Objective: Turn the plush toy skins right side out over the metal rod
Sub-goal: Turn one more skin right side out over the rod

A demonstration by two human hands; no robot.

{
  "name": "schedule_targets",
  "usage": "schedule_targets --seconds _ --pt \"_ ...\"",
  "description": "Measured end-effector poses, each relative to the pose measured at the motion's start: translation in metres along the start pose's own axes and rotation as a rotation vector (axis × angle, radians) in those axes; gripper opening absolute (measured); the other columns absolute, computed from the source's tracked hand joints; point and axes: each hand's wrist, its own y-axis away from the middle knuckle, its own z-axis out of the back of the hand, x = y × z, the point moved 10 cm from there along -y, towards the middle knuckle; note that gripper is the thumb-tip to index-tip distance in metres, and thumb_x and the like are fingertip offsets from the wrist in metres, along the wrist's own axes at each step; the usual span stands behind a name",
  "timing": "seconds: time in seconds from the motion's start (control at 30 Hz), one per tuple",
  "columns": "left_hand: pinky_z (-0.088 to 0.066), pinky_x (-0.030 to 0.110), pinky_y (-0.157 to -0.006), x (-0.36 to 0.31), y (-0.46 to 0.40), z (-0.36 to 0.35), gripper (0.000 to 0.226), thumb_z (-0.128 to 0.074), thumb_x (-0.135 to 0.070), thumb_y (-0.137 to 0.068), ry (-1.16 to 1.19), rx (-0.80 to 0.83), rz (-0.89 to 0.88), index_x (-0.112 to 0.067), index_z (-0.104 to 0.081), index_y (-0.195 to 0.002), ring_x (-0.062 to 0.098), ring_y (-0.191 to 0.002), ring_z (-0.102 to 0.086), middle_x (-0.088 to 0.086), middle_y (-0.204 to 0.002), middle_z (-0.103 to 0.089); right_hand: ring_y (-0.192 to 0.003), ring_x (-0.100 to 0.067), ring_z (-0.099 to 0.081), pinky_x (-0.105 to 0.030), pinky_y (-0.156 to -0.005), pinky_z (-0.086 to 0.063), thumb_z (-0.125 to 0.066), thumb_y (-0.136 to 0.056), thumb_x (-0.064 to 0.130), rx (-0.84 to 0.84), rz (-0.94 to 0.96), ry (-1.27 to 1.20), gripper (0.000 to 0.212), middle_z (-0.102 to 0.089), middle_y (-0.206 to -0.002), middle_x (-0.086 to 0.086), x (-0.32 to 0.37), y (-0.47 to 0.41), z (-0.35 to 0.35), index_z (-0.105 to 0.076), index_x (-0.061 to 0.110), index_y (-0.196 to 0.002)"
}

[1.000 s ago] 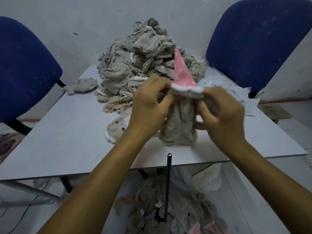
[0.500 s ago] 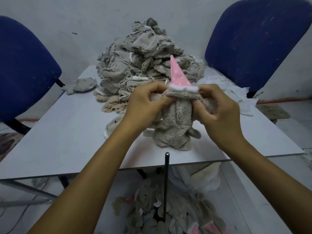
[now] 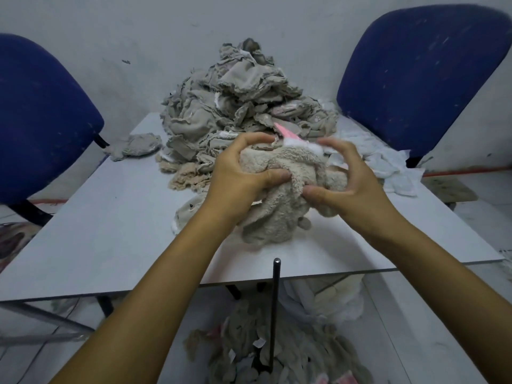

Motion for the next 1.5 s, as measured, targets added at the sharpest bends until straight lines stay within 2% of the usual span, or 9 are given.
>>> schedule_targets --seconds 0.1,0.3,0.43,0.6,0.77,0.93,1.13,1.3,1.5 --pt "-0.059 0.040 -0.077 0.012 -0.001 -0.005 0.031 -0.079 -0.003 -0.077 0.131 0.044 0.090 -0.017 -0.066 -0.101 0.023 -0.089 -0.072 0.005 -0.094 -0.073 -0.071 -0.017 -0.068 -0.033 -0.058 -0.054 -0.077 -0.083 0.006 -0.062 -0.074 -0.189 0.034 -0.069 -0.104 -0.001 -0.012 0.002 -0.002 -0.067 0.022 -0.111" --pt "-0.056 0.038 -0.090 0.046 0.009 -0.022 0.041 -0.080 0.005 -0.074 -0.173 0.315 0.235 -0.013 -0.066 -0.109 0.019 -0.097 -0.072 0.005 -0.102 -0.075 -0.070 -0.021 -0.068 -0.037 -0.059 -0.054 -0.066 -0.091 0.007 -0.133 -0.158 -0.161 0.020 -0.074 -0.092 -0.003 -0.031 0.006 -0.006 -0.067 0.018 -0.108" --pt "-0.060 0.032 -0.079 0.037 0.001 0.000 0.026 -0.079 0.005 -0.074 -0.104 0.039 0.149 -0.019 -0.073 -0.083 0.012 -0.083 -0.073 -0.006 -0.082 -0.076 -0.092 -0.022 -0.071 -0.038 -0.066 -0.059 -0.066 -0.092 0.009 -0.154 -0.112 -0.253 0.043 -0.064 -0.122 -0.008 -0.024 0.003 -0.003 -0.054 0.042 -0.118" --pt "-0.059 0.043 -0.084 0.044 0.000 0.004 0.015 -0.073 -0.002 -0.083 0.099 -0.031 0.232 -0.012 -0.073 -0.094 0.026 -0.091 -0.074 0.008 -0.095 -0.077 -0.111 -0.014 -0.067 -0.043 -0.083 -0.059 -0.081 -0.081 0.014 0.128 -0.301 -0.251 0.088 -0.064 -0.127 0.003 -0.049 0.012 -0.031 -0.026 0.044 -0.144" --pt "-0.056 0.040 -0.087 0.057 0.015 -0.032 0.033 -0.073 -0.023 -0.086 0.207 0.390 0.413 -0.007 -0.064 -0.112 0.025 -0.099 -0.071 0.008 -0.106 -0.074 -0.098 -0.022 -0.073 -0.040 -0.079 -0.062 -0.077 -0.079 -0.001 -0.058 -0.226 -0.270 0.053 -0.073 -0.110 -0.011 -0.048 0.011 -0.016 -0.055 0.011 -0.126" --pt "-0.060 0.027 -0.076 0.062 0.009 -0.004 0.029 -0.073 0.004 -0.082 -0.050 0.211 0.412 -0.006 -0.066 -0.108 0.021 -0.088 -0.071 0.007 -0.099 -0.074 -0.087 -0.019 -0.074 -0.030 -0.070 -0.060 -0.076 -0.073 0.017 -0.071 -0.222 -0.407 0.051 -0.077 -0.091 -0.006 -0.045 0.008 -0.008 -0.057 0.025 -0.120" --pt "-0.058 0.032 -0.070 0.070 0.008 0.006 0.011 -0.062 -0.001 -0.093 0.158 0.041 0.473 -0.008 -0.069 -0.093 0.021 -0.078 -0.068 0.006 -0.085 -0.072 -0.071 -0.004 -0.069 -0.024 -0.061 -0.057 -0.059 -0.098 0.008 -0.202 -0.178 -0.282 0.042 -0.068 -0.071 0.007 -0.043 0.006 0.002 -0.048 0.035 -0.129" --pt "-0.061 0.035 -0.078 0.081 0.030 -0.029 0.023 -0.070 -0.031 -0.081 0.316 0.343 0.664 -0.012 -0.075 -0.092 0.016 -0.085 -0.071 0.000 -0.094 -0.073 -0.080 -0.011 -0.071 -0.026 -0.063 -0.056 -0.061 -0.095 0.004 -0.057 -0.169 -0.317 0.067 -0.068 -0.096 -0.005 -0.035 0.011 -0.014 -0.035 0.046 -0.140" --pt "-0.059 0.033 -0.076 0.075 0.014 -0.019 0.030 -0.063 0.012 -0.079 0.408 0.157 0.500 0.000 -0.064 -0.106 0.028 -0.100 -0.069 0.012 -0.102 -0.073 -0.088 -0.013 -0.071 -0.032 -0.071 -0.055 -0.066 -0.088 0.001 0.098 -0.250 -0.320 0.080 -0.067 -0.117 -0.001 -0.041 0.011 -0.027 -0.036 0.062 -0.132"
